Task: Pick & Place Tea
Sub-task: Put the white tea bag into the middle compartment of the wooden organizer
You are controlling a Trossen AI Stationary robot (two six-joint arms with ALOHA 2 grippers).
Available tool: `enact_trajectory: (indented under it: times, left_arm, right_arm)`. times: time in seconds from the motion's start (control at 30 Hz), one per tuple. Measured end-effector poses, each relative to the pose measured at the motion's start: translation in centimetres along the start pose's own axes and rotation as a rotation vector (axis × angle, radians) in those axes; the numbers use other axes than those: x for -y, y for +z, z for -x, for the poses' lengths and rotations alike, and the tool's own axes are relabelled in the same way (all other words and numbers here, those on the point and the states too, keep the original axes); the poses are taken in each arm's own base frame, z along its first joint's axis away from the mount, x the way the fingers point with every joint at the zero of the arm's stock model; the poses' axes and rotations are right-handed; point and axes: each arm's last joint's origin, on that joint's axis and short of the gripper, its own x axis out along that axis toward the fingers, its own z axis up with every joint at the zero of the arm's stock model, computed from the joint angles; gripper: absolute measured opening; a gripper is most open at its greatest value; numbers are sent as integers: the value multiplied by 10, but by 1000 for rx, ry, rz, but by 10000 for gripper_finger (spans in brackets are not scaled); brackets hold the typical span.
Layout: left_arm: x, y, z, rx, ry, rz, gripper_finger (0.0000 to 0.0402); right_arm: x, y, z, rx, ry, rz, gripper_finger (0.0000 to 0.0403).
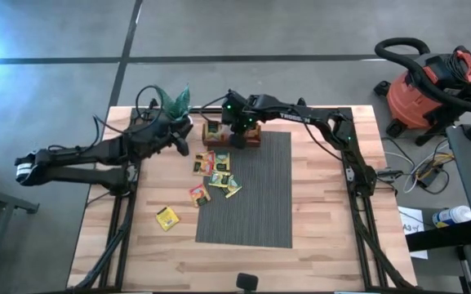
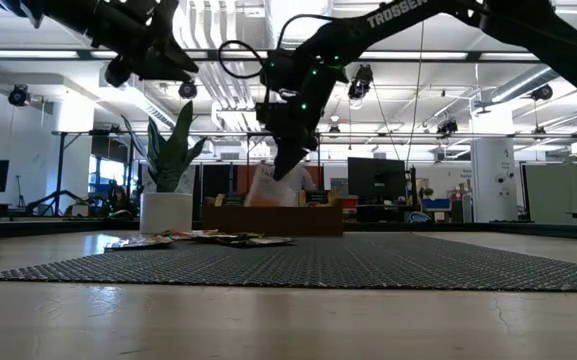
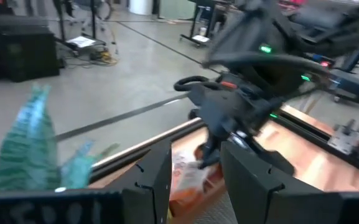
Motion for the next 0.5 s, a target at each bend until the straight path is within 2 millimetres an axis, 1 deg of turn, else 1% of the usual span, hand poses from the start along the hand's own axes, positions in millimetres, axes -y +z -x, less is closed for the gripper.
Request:
enact_trajectory:
  times: [0.13, 0.37, 0.5]
  left_arm:
    - [-7, 2, -4, -5, 3, 8, 132]
    - [-16, 6, -10, 9, 31, 20, 132]
    - [-21, 6, -14, 1, 46, 20, 132]
  right_arm:
    - [0, -3, -1, -29, 5, 33, 9]
    - [4, -3, 13, -37, -19, 89, 9]
    - [8, -8, 12, -70, -16, 108, 9]
